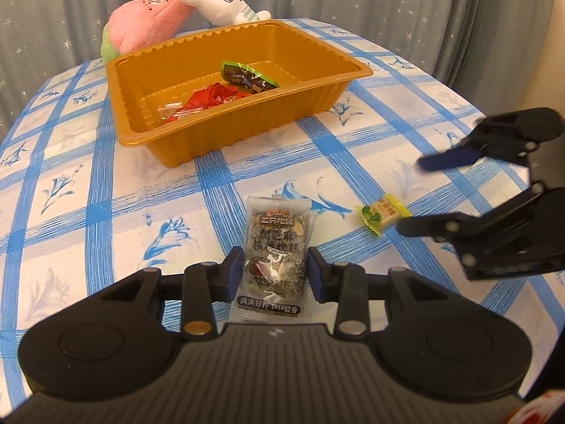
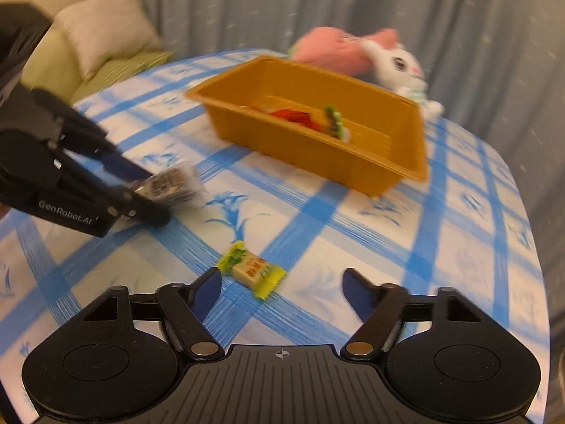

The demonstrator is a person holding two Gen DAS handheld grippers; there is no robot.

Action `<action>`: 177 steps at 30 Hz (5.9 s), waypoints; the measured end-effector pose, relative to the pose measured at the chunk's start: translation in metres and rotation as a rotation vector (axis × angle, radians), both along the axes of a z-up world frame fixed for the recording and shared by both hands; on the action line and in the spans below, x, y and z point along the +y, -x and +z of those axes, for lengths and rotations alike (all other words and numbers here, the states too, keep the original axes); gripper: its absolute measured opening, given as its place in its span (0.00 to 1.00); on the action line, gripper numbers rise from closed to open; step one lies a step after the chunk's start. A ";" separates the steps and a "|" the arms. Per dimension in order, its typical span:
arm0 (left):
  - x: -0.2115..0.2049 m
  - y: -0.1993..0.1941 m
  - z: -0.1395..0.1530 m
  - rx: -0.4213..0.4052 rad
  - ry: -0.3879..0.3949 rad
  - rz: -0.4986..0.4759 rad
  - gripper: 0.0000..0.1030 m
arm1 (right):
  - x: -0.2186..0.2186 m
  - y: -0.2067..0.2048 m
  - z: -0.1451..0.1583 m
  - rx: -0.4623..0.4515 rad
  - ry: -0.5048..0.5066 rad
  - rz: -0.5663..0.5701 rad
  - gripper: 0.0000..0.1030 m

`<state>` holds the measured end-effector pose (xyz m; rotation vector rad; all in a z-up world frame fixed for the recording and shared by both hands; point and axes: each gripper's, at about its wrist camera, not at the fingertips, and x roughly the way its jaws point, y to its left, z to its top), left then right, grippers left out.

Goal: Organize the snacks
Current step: 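Grasp the clear snack packet with the left tool while the right tool grasps the yellow-green candy, then carry the packet and the yellow-green candy over the orange tray, then open the left tool and the right tool to drop snacks into the tray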

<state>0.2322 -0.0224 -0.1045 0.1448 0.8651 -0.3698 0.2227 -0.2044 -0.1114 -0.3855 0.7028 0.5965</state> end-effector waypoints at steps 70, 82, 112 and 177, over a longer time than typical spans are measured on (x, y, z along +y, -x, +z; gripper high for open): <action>0.011 -0.043 0.088 -0.241 0.135 0.171 0.33 | 0.002 -0.058 0.085 -0.074 -0.373 -0.313 0.20; 0.020 -0.098 0.088 -0.249 0.150 0.223 0.33 | 0.011 -0.101 0.093 -0.106 -0.385 -0.347 0.20; 0.027 -0.163 0.054 -0.169 0.121 0.264 0.33 | 0.009 -0.172 0.054 -0.004 -0.375 -0.433 0.20; 0.041 -0.159 0.053 -0.180 0.097 0.321 0.81 | -0.013 -0.171 0.062 -0.045 -0.485 -0.485 0.62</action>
